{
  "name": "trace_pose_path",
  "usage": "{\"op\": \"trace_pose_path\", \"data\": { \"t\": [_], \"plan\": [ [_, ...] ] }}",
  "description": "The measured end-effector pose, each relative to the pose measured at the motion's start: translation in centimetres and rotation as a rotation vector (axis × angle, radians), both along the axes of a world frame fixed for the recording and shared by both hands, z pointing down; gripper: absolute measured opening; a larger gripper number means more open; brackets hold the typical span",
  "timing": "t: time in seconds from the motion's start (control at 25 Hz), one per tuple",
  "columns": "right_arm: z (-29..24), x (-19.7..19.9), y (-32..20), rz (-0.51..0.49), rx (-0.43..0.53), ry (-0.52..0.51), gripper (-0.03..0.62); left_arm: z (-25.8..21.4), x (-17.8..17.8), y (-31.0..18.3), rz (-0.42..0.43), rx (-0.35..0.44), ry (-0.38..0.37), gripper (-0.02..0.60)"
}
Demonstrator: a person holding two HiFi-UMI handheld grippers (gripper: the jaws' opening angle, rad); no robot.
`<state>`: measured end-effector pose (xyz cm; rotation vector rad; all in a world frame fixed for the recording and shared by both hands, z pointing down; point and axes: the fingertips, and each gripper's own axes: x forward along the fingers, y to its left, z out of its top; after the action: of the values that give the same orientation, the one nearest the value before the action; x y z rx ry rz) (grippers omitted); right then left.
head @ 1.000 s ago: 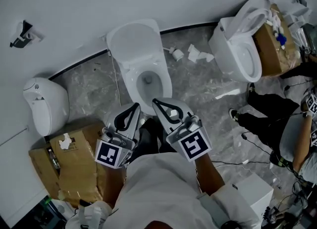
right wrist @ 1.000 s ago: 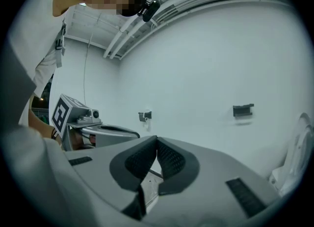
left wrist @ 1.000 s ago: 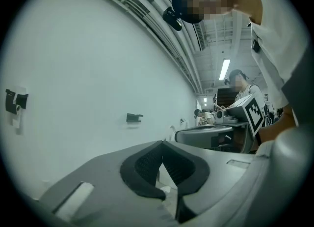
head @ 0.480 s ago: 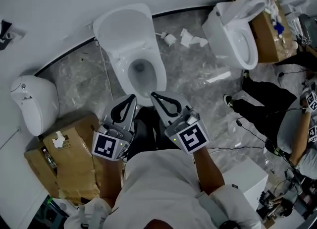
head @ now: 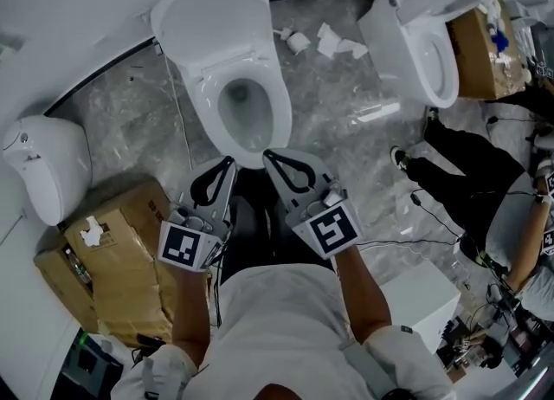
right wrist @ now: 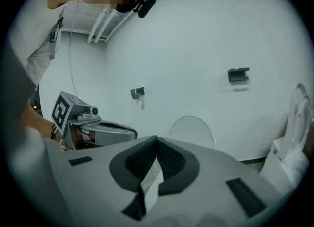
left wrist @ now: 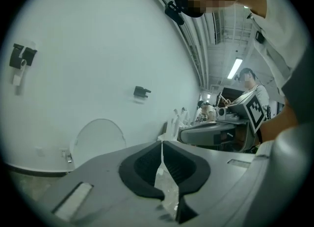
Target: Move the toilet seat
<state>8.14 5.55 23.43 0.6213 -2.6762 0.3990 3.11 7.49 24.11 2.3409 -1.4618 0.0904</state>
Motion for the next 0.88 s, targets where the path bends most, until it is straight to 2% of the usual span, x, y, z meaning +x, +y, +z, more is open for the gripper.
{"op": "trace_pose_path", "data": {
  "t": [0.76,0.8,0.88],
  "plan": [
    [17.4,1.9,0.1,0.052,-0.153,0.126,0.011,17.7,0.9,1.0,0.026,-0.201,0.040,0.067],
    [18.3,2.0,0.3,0.052,-0.165,0.132,0.046,18.6,1.0,1.2,0.028,-0.210,0.042,0.068],
    [20.3,2.2,0.6,0.054,-0.185,0.144,0.052,20.4,1.1,1.5,0.032,-0.233,0.044,0.077]
  ]
}}
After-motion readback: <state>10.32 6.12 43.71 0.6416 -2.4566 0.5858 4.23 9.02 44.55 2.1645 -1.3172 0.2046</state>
